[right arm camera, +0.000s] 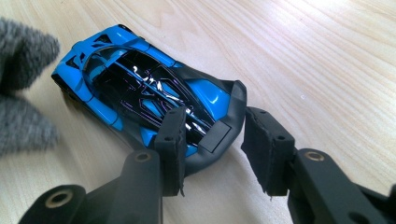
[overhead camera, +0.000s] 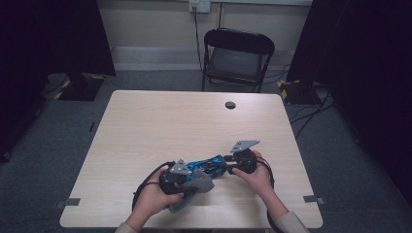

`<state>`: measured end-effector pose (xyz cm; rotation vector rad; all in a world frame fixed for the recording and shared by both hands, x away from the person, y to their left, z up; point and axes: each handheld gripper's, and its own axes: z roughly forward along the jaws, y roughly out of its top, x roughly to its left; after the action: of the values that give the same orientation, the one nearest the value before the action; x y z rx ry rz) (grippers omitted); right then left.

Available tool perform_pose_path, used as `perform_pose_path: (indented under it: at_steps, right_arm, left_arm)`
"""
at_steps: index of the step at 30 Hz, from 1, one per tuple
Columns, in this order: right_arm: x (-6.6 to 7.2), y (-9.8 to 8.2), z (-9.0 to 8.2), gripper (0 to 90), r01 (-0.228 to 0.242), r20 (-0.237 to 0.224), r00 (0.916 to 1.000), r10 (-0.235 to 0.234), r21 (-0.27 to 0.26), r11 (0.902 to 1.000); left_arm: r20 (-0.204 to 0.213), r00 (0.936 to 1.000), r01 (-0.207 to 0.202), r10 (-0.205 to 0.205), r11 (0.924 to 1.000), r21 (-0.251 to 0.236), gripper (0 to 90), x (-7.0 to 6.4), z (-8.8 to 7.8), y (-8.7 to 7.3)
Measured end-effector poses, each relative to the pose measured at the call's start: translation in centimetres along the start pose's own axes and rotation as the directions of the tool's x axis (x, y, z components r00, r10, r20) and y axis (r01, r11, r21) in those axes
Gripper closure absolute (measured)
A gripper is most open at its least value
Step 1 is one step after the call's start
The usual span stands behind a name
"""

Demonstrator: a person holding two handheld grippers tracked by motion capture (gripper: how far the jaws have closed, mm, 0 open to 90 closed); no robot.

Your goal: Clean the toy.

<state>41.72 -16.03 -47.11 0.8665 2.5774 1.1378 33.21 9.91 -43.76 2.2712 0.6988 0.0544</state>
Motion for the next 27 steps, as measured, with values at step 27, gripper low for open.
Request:
perform_pose_path:
  at_steps: [27]
  right_arm:
    - [-0.1, -0.1, 0.0, 59.0, 0.001, -0.001, 1.0, -0.001, -0.009, 1.0]
  left_arm:
    - [0.104, 0.993, -0.057, 0.056, 0.9983, 0.011, 71.8, -2.6, 6.5, 4.1]
